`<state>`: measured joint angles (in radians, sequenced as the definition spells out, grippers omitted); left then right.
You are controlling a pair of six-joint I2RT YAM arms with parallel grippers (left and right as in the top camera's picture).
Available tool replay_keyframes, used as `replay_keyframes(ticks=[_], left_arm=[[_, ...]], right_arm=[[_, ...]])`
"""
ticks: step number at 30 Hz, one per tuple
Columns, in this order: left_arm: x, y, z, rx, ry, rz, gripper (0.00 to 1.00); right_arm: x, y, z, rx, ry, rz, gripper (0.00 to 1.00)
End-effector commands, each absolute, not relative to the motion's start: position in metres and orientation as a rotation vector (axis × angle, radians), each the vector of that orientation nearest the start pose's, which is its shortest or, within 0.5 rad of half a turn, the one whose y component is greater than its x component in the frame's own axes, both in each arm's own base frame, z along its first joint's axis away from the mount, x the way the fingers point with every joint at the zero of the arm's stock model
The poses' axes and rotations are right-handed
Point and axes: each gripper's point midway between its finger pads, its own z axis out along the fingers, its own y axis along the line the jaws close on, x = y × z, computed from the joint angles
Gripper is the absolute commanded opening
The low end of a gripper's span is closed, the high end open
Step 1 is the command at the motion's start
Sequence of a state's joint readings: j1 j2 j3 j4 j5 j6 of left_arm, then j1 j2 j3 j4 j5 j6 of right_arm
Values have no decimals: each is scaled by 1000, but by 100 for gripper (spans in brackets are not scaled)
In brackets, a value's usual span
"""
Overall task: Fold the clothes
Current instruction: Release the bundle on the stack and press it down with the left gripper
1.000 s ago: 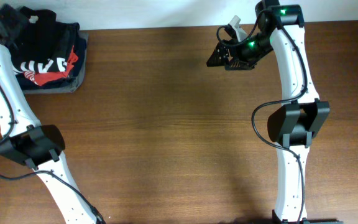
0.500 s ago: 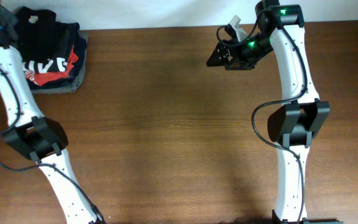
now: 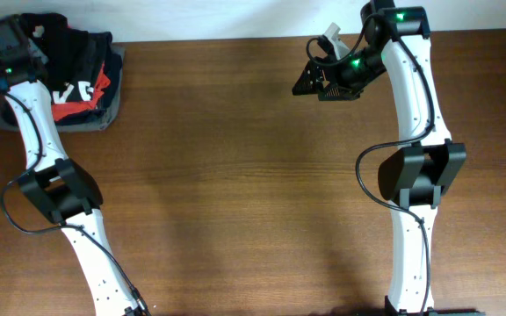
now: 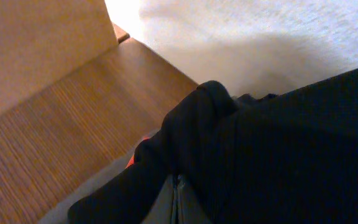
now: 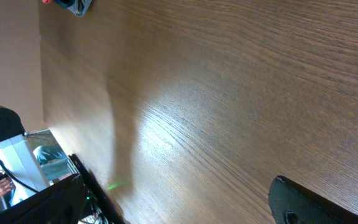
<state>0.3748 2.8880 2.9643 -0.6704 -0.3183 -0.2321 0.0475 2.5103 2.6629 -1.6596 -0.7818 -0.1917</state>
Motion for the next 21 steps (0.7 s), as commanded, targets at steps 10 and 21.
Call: replay_keyframes(ticks=[10, 21], left_arm=[[660, 235, 230, -635, 1911, 361, 0], [665, 230, 126, -649, 2115, 376, 0]], right_arm=[[471, 145, 180, -410, 2754, 1121, 98], [471, 145, 180, -410, 2755, 1121, 97]])
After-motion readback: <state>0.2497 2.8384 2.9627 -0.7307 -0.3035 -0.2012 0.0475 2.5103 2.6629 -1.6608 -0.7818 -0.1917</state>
